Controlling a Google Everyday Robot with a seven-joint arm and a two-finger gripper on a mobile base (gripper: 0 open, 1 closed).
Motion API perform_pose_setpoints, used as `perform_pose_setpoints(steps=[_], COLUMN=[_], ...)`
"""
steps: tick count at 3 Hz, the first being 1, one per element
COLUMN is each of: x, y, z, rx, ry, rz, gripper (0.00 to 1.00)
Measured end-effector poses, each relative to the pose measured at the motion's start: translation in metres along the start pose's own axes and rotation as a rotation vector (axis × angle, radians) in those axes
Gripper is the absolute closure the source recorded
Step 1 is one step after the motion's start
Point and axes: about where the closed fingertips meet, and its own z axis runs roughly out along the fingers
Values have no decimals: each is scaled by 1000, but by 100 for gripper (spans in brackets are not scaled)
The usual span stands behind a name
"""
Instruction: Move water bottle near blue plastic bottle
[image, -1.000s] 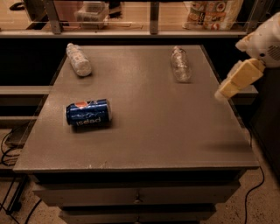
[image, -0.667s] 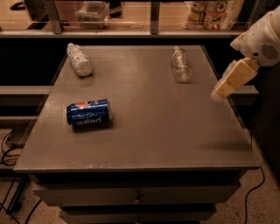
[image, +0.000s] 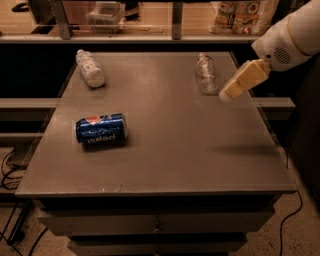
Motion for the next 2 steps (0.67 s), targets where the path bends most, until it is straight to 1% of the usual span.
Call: perform_pose_setpoints(steps=[1, 2], x=[-17, -23], y=[-24, -50], z=[27, 57], rx=[65, 116], ry=[-49, -71], rz=[65, 141], gripper=[0, 0])
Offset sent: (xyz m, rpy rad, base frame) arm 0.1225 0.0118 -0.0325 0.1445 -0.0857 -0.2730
